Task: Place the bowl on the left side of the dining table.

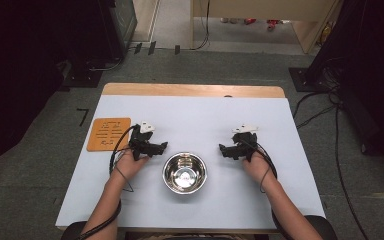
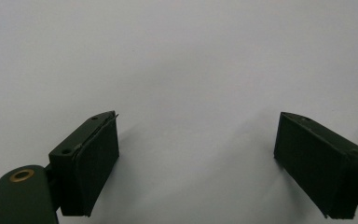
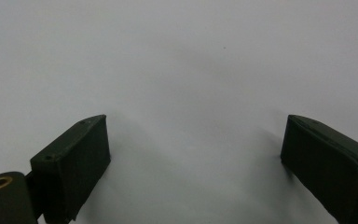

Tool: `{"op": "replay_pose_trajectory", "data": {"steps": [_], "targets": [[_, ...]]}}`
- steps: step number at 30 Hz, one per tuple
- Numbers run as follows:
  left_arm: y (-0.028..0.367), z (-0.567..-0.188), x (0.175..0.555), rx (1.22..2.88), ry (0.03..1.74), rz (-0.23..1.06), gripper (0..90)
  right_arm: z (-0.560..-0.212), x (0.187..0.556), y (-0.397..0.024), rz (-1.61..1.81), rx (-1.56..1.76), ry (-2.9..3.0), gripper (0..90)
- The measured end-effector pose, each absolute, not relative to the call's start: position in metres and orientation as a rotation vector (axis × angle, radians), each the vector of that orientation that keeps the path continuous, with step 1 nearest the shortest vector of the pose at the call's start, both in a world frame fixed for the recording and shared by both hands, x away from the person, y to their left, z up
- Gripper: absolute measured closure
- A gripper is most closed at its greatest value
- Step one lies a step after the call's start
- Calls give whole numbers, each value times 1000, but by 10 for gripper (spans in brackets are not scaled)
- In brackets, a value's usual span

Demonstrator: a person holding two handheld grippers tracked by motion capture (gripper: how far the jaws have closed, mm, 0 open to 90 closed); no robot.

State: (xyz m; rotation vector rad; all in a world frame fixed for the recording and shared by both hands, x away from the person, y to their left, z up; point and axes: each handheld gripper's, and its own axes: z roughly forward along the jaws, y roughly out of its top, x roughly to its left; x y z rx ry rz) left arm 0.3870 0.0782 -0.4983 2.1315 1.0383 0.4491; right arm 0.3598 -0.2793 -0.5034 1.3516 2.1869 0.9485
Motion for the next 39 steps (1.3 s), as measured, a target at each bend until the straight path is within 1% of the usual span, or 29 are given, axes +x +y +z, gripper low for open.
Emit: {"op": "replay_pose_trajectory", "data": {"steps": [14, 31, 35, 39], "targets": [[77, -498, 387, 2125, 1073, 447, 124, -503, 360, -279, 946, 1360, 2190, 74], [77, -498, 387, 2124, 1068, 447, 123, -503, 360, -279, 947, 1356, 2191, 74], [78, -497, 389, 2102, 1100, 410, 102, -503, 360, -279, 947, 1356, 2190, 75], [76, -495, 390, 2142, 1087, 411, 109, -503, 360, -279, 947, 1356, 2191, 74]]}}
